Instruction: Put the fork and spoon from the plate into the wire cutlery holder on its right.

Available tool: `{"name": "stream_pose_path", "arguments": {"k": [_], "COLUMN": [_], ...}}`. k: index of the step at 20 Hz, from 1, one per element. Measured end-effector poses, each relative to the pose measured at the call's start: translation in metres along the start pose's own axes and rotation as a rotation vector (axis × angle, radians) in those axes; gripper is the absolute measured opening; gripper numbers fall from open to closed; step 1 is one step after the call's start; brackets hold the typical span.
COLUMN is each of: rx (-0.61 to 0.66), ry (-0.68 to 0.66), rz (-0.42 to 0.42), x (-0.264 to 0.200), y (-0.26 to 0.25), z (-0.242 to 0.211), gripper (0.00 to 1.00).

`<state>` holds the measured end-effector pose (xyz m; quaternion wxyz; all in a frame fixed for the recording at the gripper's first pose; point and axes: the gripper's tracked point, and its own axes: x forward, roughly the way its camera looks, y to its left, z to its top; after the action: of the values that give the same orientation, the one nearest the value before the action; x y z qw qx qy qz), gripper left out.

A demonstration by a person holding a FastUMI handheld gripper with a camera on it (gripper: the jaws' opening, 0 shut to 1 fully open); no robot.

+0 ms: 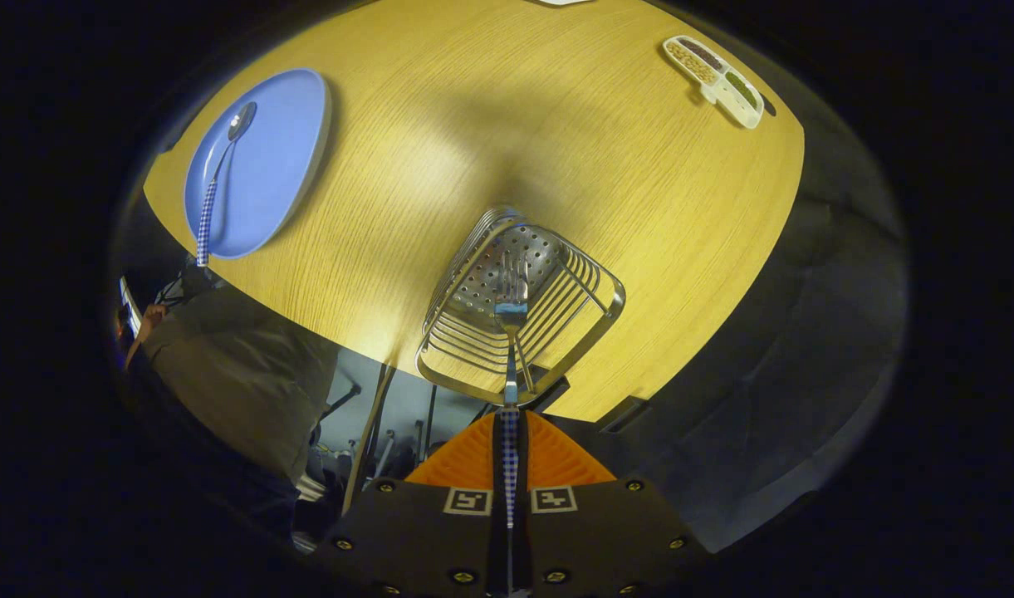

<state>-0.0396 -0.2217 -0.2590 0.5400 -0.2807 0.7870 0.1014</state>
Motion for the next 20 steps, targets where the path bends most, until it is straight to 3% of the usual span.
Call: {"name": "stream_pose_path", "arguments": {"k": [7, 20], "rx": [0.058, 0.142], "ry": [0.03, -0.174], "rz": [0.078, 0.044], "x": [-0.001, -0.054], "y": [0.001, -0.022], "z": [0.001, -0.009], "gripper": [0.09, 0.16]}}
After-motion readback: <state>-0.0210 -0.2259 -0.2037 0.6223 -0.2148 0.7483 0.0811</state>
